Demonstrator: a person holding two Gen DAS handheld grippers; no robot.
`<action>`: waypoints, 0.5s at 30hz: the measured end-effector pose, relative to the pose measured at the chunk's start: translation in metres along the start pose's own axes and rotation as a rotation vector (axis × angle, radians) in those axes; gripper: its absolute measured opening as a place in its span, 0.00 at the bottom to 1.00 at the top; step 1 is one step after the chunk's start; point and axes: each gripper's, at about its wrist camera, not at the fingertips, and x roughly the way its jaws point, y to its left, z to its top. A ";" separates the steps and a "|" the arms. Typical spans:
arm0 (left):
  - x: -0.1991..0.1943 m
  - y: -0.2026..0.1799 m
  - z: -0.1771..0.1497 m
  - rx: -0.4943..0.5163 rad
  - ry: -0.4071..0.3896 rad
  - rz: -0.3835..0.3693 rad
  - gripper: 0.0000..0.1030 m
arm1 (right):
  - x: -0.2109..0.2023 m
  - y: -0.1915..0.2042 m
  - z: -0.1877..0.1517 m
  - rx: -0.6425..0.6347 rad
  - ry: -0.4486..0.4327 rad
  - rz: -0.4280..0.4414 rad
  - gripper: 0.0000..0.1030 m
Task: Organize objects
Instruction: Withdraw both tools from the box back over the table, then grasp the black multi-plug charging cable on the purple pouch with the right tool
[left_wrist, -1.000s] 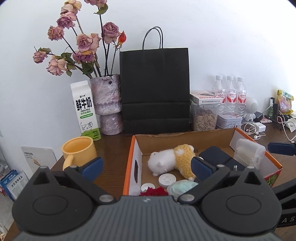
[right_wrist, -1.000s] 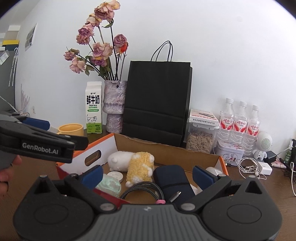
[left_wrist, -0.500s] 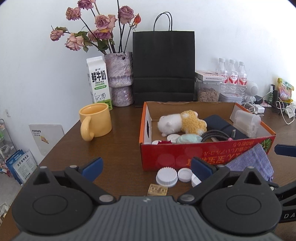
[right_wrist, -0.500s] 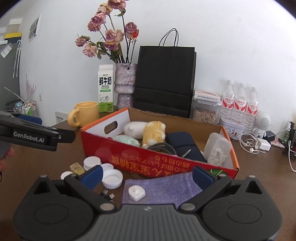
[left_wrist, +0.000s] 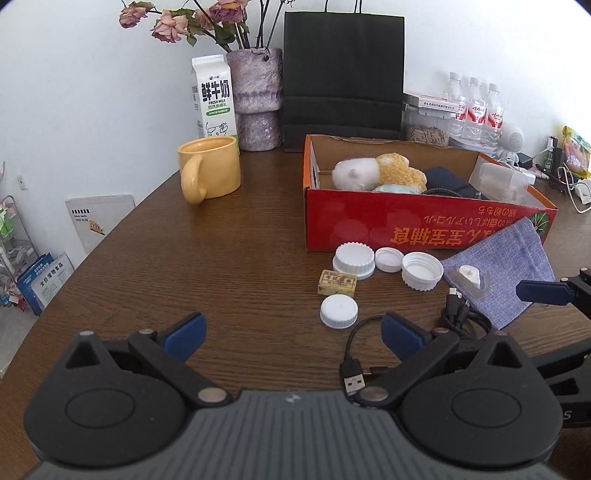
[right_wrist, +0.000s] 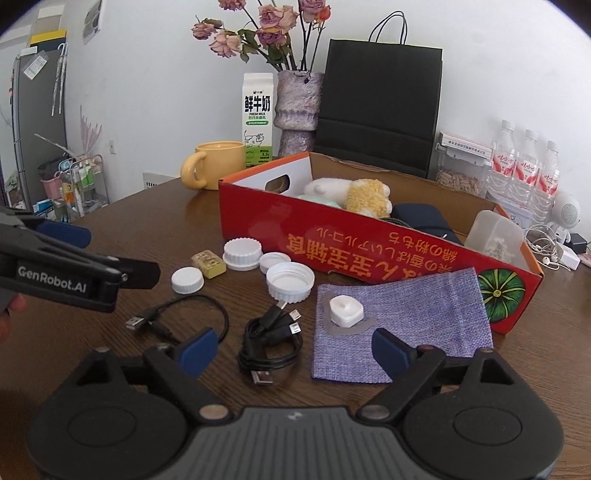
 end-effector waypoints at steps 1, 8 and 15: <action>-0.001 0.001 -0.001 -0.002 0.000 0.001 1.00 | 0.002 0.002 0.000 -0.002 0.006 0.006 0.79; 0.003 0.000 -0.002 -0.002 0.017 -0.010 1.00 | 0.012 0.004 -0.001 0.008 0.033 0.020 0.74; 0.006 -0.002 -0.003 0.000 0.027 -0.021 1.00 | 0.016 0.004 -0.004 0.014 0.038 0.062 0.44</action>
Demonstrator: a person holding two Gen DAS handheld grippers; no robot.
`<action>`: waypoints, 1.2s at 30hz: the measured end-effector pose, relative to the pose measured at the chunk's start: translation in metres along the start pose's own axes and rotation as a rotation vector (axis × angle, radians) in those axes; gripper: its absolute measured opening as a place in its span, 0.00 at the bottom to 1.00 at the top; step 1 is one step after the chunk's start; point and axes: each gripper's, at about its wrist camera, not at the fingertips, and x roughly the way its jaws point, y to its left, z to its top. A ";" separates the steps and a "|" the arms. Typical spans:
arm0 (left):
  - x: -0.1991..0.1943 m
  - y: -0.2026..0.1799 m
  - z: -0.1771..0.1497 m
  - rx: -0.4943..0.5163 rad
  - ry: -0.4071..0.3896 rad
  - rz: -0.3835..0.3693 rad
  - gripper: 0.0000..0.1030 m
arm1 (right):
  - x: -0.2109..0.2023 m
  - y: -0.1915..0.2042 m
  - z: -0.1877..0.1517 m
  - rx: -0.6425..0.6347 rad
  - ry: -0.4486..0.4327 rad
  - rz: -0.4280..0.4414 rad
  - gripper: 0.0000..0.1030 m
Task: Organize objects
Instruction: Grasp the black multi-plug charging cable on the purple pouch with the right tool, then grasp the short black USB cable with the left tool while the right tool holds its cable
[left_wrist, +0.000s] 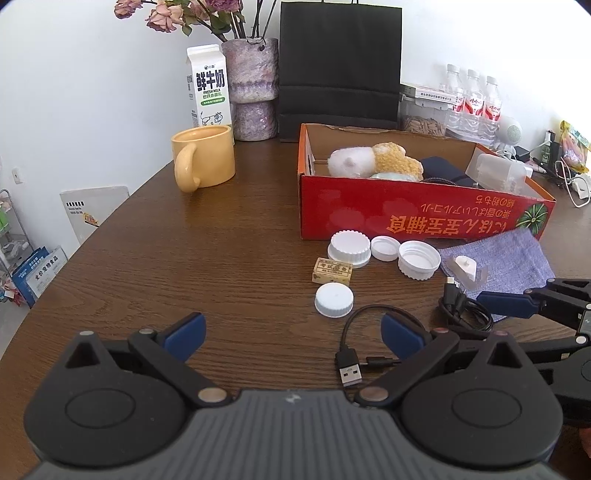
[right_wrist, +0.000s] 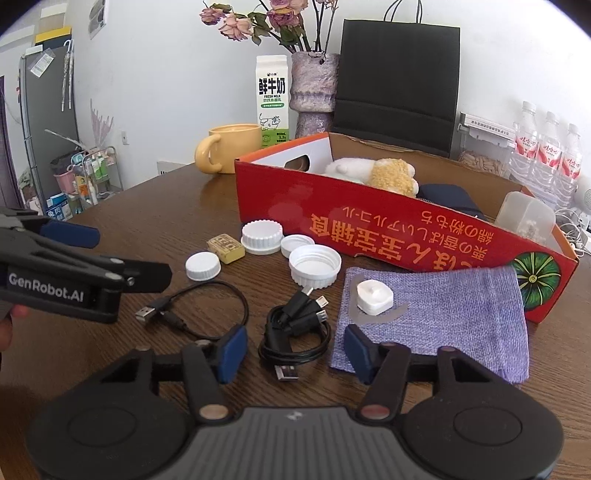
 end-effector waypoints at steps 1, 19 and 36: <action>0.000 -0.001 0.000 0.001 0.002 -0.003 1.00 | -0.001 0.000 0.000 0.001 -0.005 0.000 0.40; 0.004 -0.024 -0.010 0.028 0.059 -0.069 1.00 | -0.040 -0.028 -0.016 0.059 -0.138 -0.033 0.37; 0.003 -0.041 -0.020 0.050 0.051 -0.084 0.33 | -0.048 -0.040 -0.025 0.081 -0.145 -0.062 0.37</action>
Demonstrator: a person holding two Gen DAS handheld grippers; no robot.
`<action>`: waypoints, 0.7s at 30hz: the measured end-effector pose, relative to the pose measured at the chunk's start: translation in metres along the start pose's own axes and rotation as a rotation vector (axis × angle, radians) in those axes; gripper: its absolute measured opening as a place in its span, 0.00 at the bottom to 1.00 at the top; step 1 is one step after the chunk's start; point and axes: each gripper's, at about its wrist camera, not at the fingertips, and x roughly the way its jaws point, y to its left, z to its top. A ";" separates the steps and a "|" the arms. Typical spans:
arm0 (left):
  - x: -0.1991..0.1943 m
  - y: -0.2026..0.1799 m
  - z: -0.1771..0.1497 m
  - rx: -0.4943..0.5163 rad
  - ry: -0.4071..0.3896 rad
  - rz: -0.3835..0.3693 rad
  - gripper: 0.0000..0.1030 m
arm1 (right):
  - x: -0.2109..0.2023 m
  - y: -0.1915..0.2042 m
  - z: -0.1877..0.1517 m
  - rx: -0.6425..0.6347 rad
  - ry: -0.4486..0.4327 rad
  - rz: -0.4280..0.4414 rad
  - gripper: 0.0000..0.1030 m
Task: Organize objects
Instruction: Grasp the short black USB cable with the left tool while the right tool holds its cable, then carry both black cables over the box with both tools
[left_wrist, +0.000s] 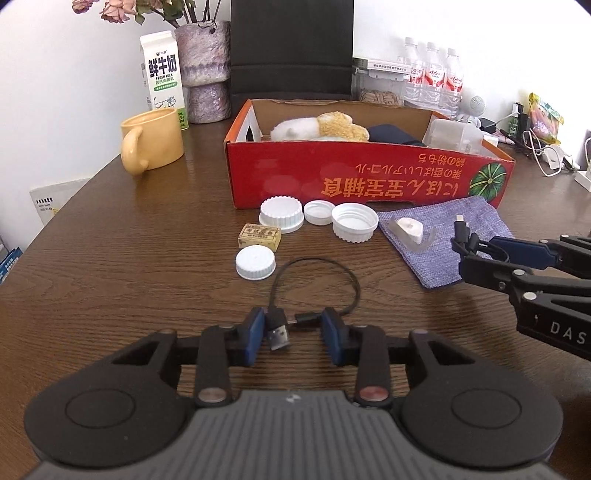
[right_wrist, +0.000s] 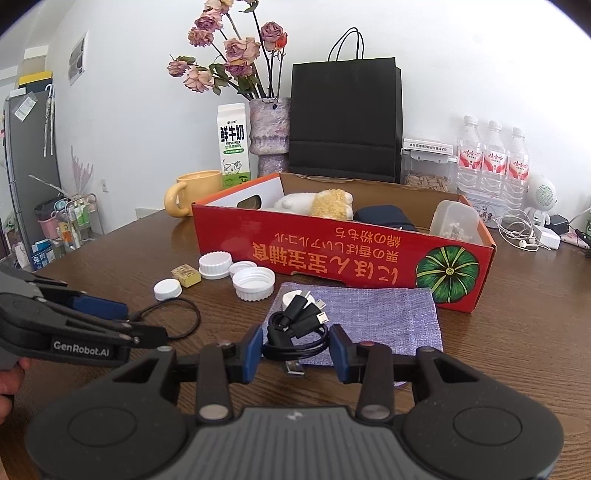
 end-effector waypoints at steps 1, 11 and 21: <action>-0.001 -0.001 0.000 -0.001 -0.003 -0.006 0.30 | 0.000 0.000 0.000 0.000 0.001 -0.001 0.37; -0.016 0.001 -0.002 -0.007 -0.048 -0.010 0.07 | -0.001 0.001 -0.001 0.000 -0.005 -0.012 0.37; -0.030 0.004 -0.002 -0.018 -0.092 -0.013 0.07 | -0.008 0.001 -0.004 0.009 -0.010 -0.028 0.37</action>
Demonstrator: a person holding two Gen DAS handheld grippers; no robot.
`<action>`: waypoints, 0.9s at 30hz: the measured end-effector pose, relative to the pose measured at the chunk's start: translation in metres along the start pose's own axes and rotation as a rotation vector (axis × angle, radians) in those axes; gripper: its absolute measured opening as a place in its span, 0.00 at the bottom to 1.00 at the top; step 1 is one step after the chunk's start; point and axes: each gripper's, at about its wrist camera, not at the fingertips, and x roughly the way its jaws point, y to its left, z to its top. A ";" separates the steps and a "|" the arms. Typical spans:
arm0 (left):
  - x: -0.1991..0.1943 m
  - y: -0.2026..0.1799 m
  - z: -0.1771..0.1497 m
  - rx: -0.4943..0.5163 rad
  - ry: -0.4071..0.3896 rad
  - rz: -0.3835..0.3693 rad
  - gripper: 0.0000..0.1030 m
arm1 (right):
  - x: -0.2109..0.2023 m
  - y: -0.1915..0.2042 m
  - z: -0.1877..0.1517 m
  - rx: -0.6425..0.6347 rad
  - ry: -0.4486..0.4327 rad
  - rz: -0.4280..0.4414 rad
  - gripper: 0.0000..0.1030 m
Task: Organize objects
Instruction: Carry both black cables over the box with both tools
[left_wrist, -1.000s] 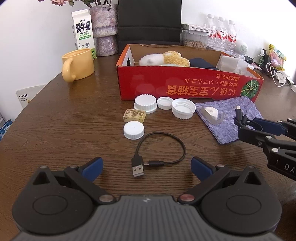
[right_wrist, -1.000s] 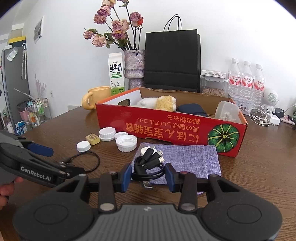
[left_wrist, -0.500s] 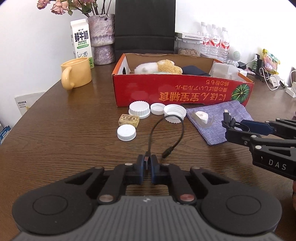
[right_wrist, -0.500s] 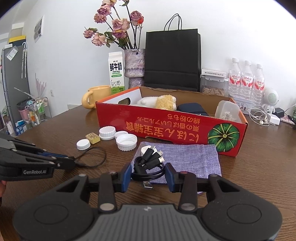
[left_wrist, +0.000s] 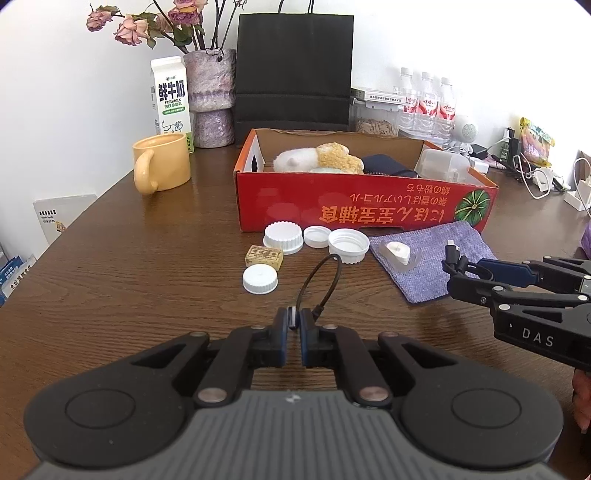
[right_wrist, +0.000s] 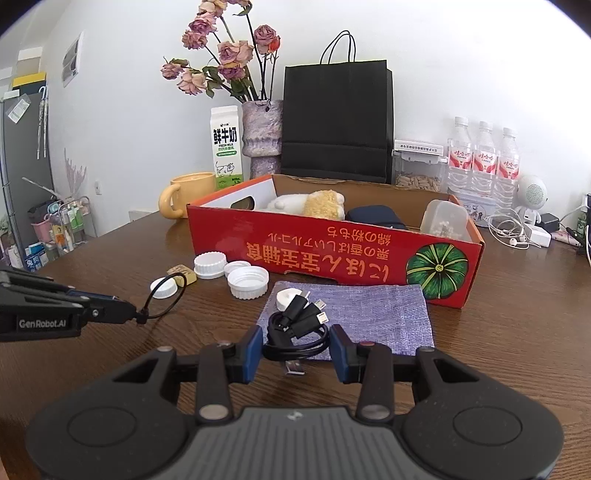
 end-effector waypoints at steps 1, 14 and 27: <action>-0.002 0.000 0.001 0.000 -0.006 0.000 0.07 | 0.000 0.000 0.000 -0.001 -0.003 -0.004 0.37; -0.008 -0.005 0.031 0.009 -0.096 -0.009 0.07 | -0.005 0.004 0.017 -0.018 -0.093 0.005 0.37; 0.001 -0.015 0.084 0.032 -0.200 -0.032 0.07 | 0.011 -0.004 0.057 -0.040 -0.162 0.007 0.37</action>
